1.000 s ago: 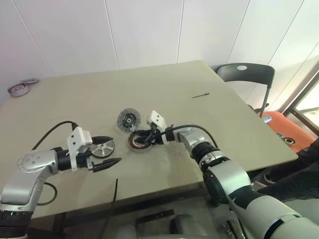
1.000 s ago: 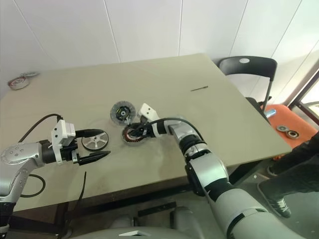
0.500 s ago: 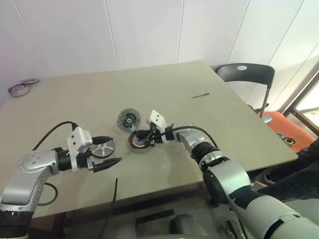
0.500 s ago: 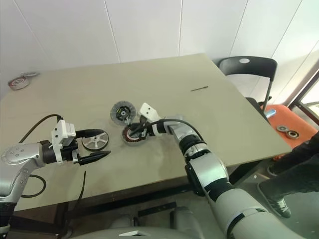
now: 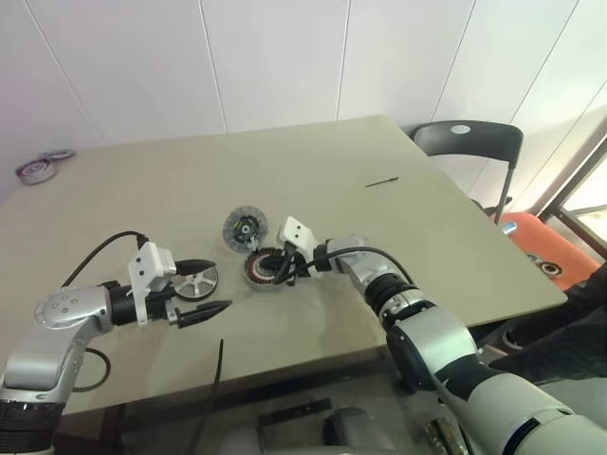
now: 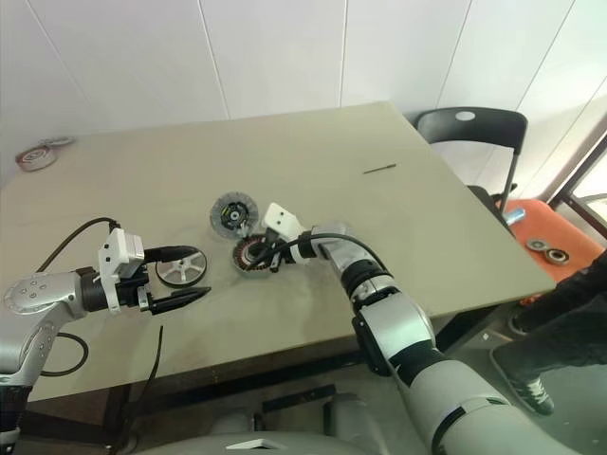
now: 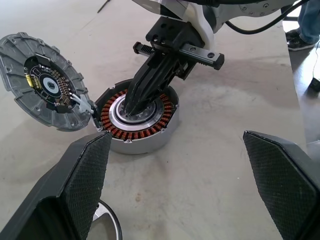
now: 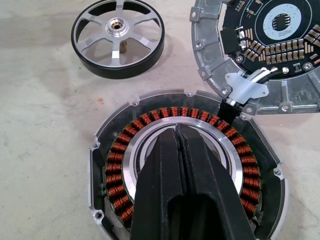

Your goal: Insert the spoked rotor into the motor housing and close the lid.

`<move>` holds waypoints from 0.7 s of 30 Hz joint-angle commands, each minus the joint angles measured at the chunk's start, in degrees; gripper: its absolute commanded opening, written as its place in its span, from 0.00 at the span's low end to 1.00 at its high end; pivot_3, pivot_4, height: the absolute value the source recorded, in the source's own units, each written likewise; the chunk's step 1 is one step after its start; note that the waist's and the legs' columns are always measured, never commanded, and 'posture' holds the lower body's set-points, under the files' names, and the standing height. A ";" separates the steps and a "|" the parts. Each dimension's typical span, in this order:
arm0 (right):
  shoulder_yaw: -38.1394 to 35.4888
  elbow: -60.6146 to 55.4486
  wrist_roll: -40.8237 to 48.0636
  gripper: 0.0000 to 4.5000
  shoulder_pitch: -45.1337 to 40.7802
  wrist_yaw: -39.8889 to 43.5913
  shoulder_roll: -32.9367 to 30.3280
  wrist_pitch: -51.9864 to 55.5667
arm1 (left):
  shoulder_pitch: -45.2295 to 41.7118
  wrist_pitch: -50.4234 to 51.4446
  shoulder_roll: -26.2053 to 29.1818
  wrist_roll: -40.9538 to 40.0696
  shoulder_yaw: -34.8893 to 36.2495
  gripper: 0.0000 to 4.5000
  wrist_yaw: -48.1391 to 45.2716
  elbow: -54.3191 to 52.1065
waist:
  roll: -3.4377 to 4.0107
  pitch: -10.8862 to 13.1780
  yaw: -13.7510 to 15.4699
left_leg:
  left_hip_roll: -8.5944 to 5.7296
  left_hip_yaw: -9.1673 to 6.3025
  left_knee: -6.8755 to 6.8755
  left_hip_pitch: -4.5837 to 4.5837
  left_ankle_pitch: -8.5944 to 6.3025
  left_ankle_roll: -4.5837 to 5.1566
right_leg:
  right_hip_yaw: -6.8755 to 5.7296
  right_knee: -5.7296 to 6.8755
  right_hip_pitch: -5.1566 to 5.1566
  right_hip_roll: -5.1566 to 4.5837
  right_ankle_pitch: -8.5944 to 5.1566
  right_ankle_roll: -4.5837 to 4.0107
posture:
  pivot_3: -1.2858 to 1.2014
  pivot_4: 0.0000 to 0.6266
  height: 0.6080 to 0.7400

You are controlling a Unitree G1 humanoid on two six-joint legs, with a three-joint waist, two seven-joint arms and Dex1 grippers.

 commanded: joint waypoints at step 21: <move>5.19 1.95 -6.86 0.01 2.56 -5.05 -2.02 -3.87 | -0.62 0.11 0.65 -0.64 0.87 1.00 -0.08 -1.07 | -0.28 -0.27 0.10 | 0.00 -0.01 0.07 0.40 0.00 0.00 | 0.00 0.07 0.40 -0.01 -0.01 -0.03 | 0.52 0.00 1.00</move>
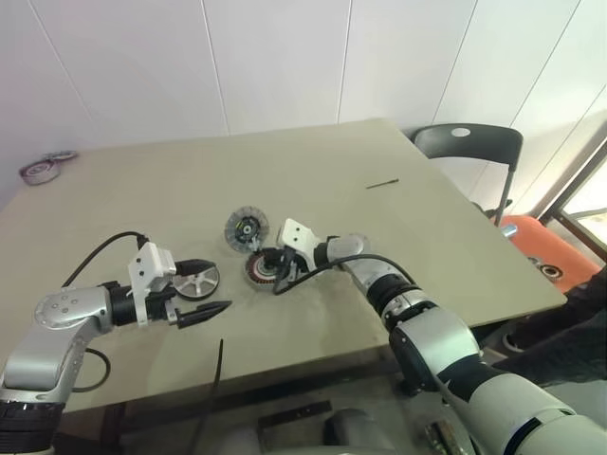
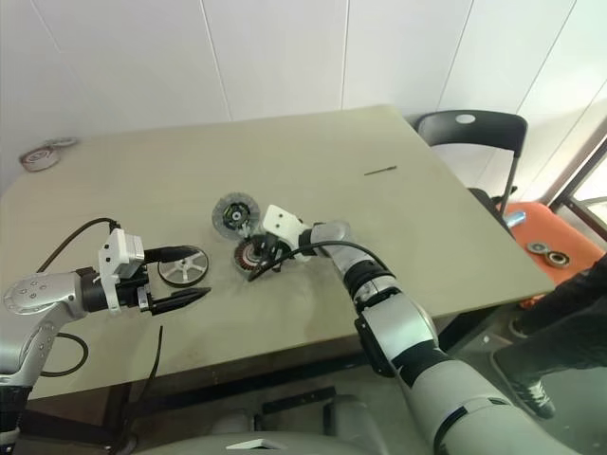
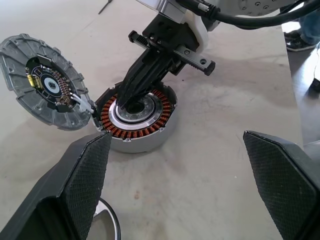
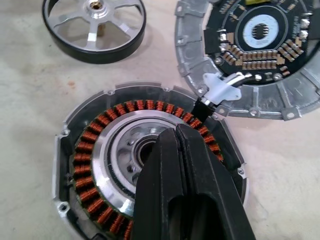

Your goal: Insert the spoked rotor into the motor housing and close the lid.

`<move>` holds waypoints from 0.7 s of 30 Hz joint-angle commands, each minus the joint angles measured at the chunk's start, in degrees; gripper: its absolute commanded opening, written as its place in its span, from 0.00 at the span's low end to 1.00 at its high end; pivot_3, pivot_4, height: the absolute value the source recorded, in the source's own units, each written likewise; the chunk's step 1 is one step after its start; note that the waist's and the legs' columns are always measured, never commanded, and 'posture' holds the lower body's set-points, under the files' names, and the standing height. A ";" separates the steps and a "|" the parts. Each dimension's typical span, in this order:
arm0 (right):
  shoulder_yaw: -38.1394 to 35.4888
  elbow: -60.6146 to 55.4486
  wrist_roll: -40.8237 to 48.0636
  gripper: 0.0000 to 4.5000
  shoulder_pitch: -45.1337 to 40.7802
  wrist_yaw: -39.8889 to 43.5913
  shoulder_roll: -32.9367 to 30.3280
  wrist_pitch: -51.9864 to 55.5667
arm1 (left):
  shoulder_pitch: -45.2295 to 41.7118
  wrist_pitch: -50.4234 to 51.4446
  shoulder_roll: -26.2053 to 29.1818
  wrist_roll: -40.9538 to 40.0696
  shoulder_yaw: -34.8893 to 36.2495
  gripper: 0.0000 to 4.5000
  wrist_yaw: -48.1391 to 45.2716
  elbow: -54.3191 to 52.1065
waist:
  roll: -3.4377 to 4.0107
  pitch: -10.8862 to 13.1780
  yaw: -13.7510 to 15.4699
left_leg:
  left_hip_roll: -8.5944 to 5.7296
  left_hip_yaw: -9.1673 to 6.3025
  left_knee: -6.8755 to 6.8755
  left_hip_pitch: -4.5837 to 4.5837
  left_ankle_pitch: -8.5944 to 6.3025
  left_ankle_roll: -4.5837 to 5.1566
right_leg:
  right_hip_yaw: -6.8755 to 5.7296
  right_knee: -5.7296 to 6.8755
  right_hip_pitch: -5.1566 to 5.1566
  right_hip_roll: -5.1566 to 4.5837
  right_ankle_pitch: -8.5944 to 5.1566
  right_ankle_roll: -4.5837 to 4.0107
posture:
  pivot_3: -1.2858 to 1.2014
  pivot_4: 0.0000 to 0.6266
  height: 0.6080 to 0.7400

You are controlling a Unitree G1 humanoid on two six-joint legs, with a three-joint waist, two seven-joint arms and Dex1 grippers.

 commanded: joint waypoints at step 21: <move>-13.10 -3.10 14.25 0.01 -4.49 6.78 3.50 8.57 | -0.80 -0.15 -0.20 -0.49 0.22 1.00 0.27 -0.83 | 0.01 0.03 -0.11 | 0.01 0.01 -0.14 0.46 -0.01 -0.01 | 0.00 -0.08 0.41 -0.01 -0.02 -0.01 | 0.52 0.00 1.00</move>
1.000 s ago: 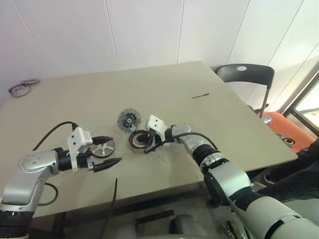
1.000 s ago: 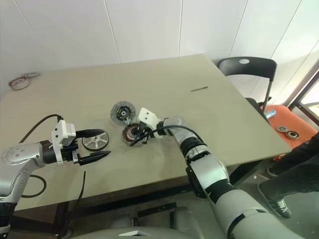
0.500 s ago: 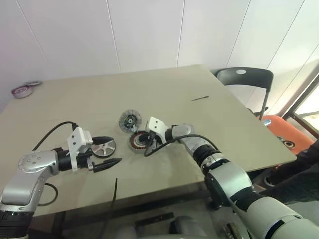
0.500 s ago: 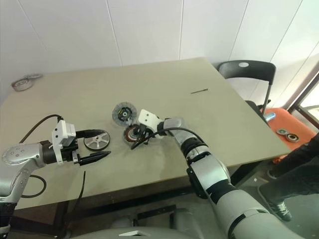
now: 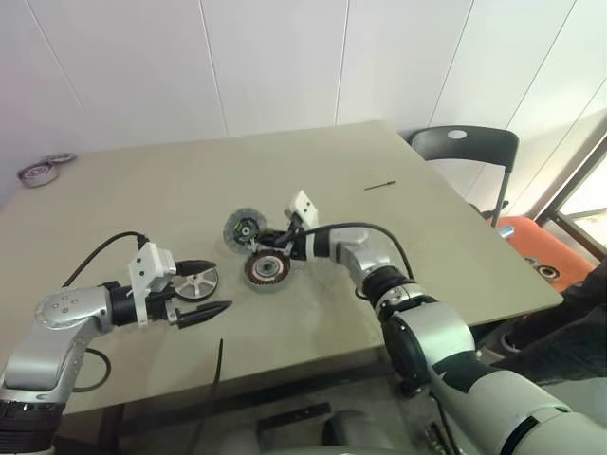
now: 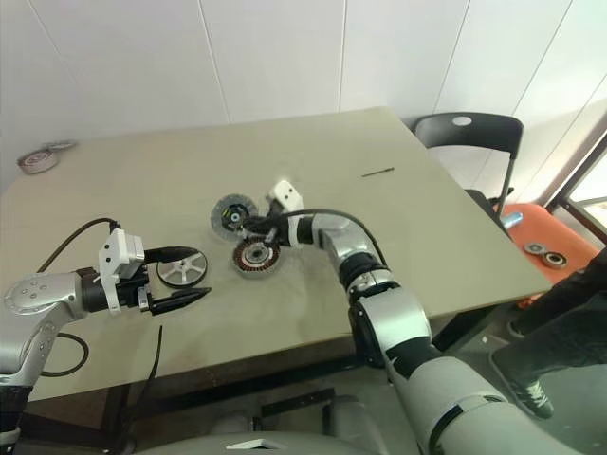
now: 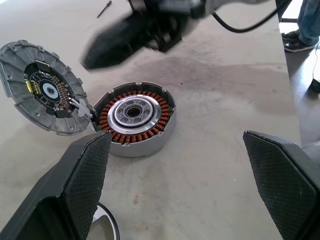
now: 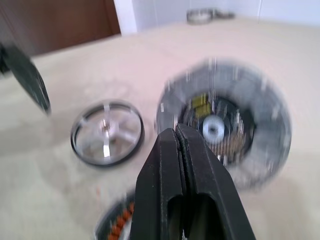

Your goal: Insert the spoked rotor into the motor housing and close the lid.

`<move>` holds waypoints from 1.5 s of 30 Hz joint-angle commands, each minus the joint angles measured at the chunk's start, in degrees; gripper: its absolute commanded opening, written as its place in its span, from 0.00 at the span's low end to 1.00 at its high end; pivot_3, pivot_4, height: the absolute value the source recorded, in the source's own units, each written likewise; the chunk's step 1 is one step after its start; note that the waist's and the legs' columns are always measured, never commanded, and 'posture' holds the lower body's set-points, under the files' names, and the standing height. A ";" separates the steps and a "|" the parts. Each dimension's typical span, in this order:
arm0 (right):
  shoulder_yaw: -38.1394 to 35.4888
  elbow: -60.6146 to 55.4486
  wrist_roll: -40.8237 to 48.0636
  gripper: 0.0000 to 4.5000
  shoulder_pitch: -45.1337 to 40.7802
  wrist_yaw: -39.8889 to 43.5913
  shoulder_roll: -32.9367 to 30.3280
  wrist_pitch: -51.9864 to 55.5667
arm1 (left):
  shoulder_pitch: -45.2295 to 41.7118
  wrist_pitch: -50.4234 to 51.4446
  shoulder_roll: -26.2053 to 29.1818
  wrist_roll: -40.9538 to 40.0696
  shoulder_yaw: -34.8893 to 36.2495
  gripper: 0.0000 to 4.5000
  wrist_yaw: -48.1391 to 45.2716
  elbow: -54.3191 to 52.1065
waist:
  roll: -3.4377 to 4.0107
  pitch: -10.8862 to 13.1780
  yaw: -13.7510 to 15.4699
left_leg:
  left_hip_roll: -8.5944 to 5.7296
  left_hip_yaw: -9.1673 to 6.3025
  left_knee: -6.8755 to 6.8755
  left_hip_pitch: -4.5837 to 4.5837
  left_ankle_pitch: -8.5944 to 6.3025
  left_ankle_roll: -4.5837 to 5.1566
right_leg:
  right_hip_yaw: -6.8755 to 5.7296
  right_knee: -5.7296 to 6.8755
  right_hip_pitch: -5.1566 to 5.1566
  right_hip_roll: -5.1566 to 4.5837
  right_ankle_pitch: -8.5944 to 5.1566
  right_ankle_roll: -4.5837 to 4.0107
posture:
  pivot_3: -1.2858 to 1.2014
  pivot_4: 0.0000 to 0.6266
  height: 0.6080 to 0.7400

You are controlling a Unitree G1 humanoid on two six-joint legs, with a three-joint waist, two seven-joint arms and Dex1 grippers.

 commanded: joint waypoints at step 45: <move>7.56 -19.28 1.67 0.50 5.47 16.79 -14.99 8.49 | 11.40 5.17 -1.78 -5.48 9.11 1.00 8.93 -10.36 | 0.05 0.07 0.06 | 0.00 0.17 -0.05 -0.14 0.00 0.00 | 0.18 -0.01 -0.27 0.03 -0.12 -0.20 | 0.52 0.00 1.00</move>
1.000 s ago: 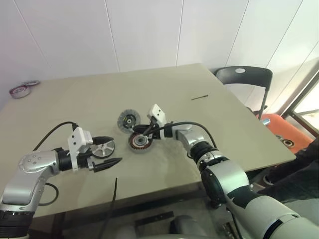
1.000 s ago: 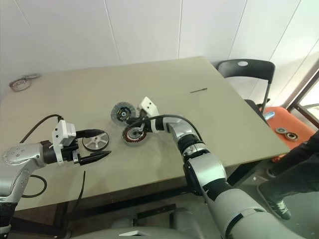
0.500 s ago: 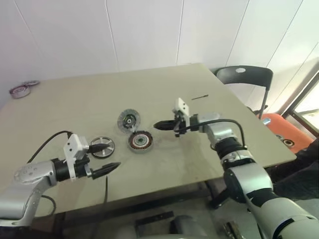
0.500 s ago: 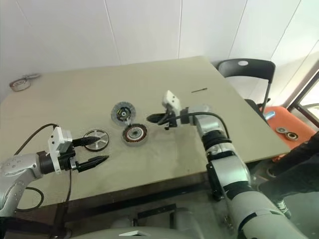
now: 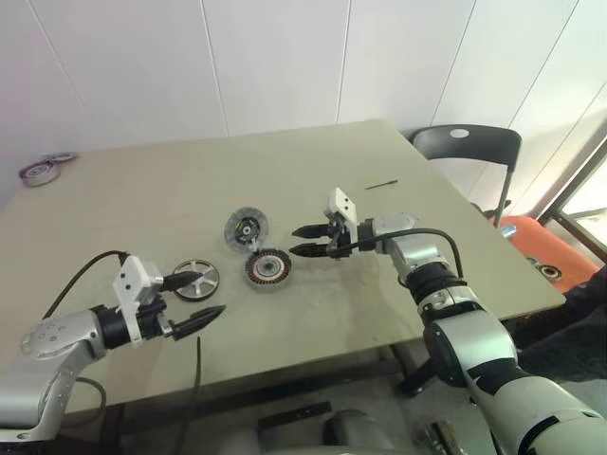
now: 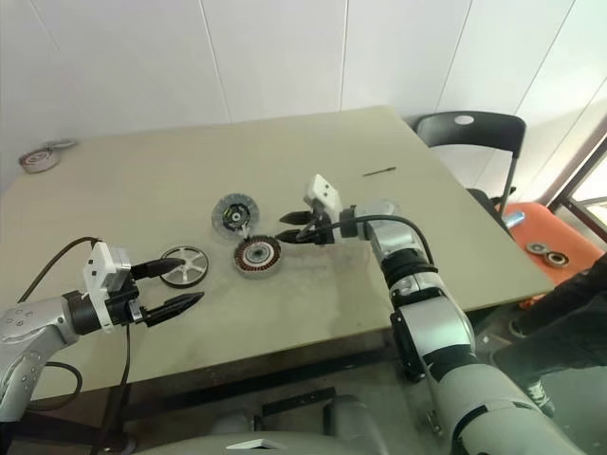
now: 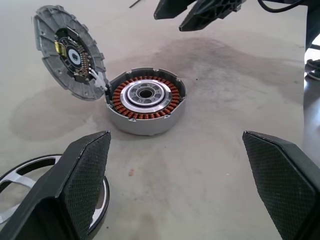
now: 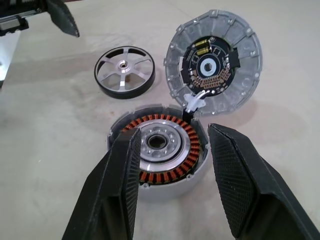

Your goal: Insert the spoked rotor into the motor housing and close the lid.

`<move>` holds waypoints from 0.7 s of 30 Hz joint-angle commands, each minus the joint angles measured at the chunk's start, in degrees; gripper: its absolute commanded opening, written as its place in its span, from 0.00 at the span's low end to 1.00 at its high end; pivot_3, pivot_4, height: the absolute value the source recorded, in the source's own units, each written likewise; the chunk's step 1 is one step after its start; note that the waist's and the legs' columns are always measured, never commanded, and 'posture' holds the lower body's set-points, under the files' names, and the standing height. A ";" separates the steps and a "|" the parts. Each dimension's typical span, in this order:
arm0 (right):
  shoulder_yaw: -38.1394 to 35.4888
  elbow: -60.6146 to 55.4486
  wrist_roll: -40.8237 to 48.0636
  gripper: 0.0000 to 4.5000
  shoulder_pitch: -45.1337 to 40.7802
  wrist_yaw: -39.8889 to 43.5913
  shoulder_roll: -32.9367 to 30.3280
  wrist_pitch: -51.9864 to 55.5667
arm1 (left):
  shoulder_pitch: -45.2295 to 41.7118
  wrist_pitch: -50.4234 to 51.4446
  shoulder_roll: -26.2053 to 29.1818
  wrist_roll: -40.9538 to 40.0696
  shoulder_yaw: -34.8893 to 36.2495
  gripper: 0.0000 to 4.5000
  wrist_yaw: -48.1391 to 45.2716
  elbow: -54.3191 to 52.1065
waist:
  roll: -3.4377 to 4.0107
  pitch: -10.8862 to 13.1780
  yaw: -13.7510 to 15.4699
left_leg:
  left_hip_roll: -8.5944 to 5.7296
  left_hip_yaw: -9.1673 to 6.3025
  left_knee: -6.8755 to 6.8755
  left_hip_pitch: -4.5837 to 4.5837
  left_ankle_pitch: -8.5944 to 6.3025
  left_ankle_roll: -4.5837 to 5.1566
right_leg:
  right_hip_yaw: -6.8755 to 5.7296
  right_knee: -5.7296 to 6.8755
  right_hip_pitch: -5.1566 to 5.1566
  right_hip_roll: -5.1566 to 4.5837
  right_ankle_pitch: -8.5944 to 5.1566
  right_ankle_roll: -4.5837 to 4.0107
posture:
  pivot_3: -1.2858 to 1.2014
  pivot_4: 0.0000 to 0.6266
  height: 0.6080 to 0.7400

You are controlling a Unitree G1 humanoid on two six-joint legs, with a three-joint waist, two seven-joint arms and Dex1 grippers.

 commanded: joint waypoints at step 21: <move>4.45 -9.31 2.97 0.50 2.38 14.75 -2.39 0.68 | 9.99 0.56 -3.89 -1.64 7.83 1.00 8.26 -9.55 | -0.01 0.01 0.06 | 0.00 0.04 -0.01 0.00 0.00 0.00 | 0.04 0.00 -0.04 0.00 -0.02 -0.02 | 0.52 0.00 1.00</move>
